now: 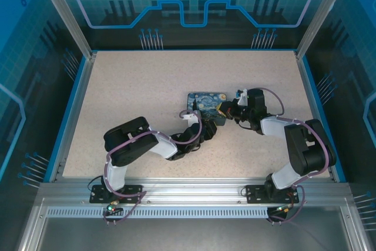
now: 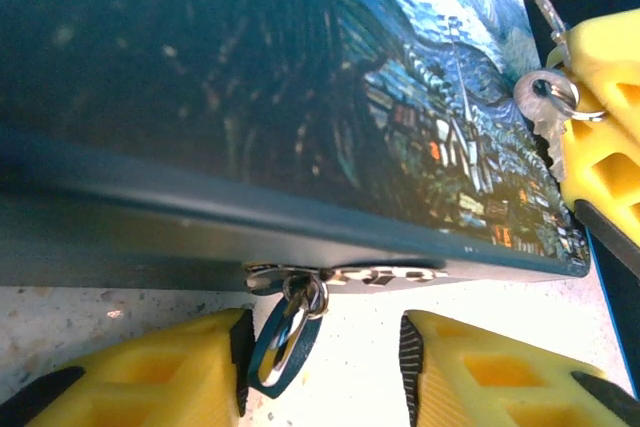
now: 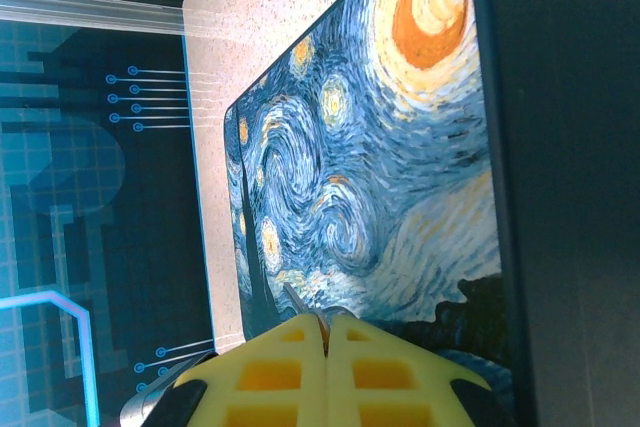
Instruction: Unlock the padlock with the key
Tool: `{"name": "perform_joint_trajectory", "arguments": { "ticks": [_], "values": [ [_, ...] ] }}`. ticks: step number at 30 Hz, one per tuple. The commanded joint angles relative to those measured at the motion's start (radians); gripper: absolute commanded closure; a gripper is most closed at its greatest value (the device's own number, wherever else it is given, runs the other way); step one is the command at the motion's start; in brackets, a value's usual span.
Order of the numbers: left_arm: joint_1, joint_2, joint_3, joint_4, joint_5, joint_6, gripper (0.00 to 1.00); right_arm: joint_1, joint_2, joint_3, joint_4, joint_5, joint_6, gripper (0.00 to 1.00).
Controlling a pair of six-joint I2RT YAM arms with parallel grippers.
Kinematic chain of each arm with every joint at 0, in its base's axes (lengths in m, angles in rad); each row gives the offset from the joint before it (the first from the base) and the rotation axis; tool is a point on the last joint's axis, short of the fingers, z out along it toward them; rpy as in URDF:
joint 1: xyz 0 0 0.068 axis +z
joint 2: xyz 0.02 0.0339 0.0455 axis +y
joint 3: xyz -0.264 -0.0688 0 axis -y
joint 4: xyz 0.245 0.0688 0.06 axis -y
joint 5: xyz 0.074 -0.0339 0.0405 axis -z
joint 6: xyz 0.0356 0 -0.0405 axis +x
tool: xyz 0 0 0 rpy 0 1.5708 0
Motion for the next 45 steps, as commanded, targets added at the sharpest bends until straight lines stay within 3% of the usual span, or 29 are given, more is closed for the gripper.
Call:
{"name": "perform_joint_trajectory", "arguments": {
  "ticks": [1, 15, 20, 23, 25, 36, 45],
  "values": [
    [-0.01, 0.017, 0.037, -0.035, -0.016, 0.038, 0.57, -0.015, 0.02, 0.023, -0.005, -0.021, -0.012, 1.0],
    [-0.009, 0.061, 0.063, -0.045, -0.049, 0.041, 0.68, -0.018, 0.042, 0.035, -0.009, -0.027, -0.014, 1.0],
    [-0.008, 0.075, 0.054, -0.015, -0.054, 0.035, 0.8, -0.019, 0.046, 0.034, -0.004, -0.029, -0.012, 1.0],
    [-0.001, 0.068, 0.044, 0.001, -0.042, 0.036, 0.95, -0.02, 0.046, 0.039, -0.005, -0.033, -0.012, 1.0],
    [0.006, 0.051, 0.038, 0.005, -0.013, 0.037, 1.0, -0.019, 0.043, 0.05, -0.009, -0.036, -0.008, 1.0],
    [0.085, -0.145, -0.044, -0.079, 0.259, 0.019, 1.0, -0.018, -0.045, 0.145, -0.07, -0.074, 0.007, 1.0],
    [0.145, -0.226, -0.052, -0.145, 0.46, -0.05, 1.0, -0.009, -0.244, 0.056, -0.127, -0.068, 0.006, 1.0]
  ]
}}
